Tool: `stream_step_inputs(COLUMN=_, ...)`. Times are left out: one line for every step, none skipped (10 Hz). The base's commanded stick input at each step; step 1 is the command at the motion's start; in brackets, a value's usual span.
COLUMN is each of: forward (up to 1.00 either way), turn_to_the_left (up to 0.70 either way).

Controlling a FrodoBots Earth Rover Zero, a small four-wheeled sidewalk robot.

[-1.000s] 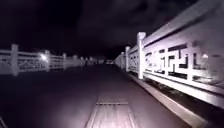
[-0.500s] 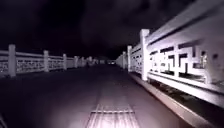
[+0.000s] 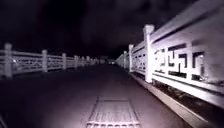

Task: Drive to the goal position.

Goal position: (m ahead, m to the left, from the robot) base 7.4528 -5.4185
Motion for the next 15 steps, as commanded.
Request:
stream_step_inputs(forward=0.45, turn_to_the_left=0.0)
stream_step_inputs(forward=0.45, turn_to_the_left=0.0)
stream_step_inputs(forward=0.45, turn_to_the_left=0.0)
stream_step_inputs(forward=0.45, turn_to_the_left=0.0)
stream_step_inputs(forward=0.45, turn_to_the_left=0.0)
stream_step_inputs(forward=0.45, turn_to_the_left=0.0)
stream_step_inputs(forward=0.45, turn_to_the_left=0.0)
stream_step_inputs(forward=0.45, turn_to_the_left=0.0)
stream_step_inputs(forward=0.45, turn_to_the_left=0.0)
stream_step_inputs(forward=0.45, turn_to_the_left=0.0)
stream_step_inputs(forward=0.45, turn_to_the_left=0.0)
stream_step_inputs(forward=0.45, turn_to_the_left=0.0)
stream_step_inputs(forward=0.45, turn_to_the_left=0.0)
stream_step_inputs(forward=0.45, turn_to_the_left=0.0)
stream_step_inputs(forward=0.45, turn_to_the_left=0.0)
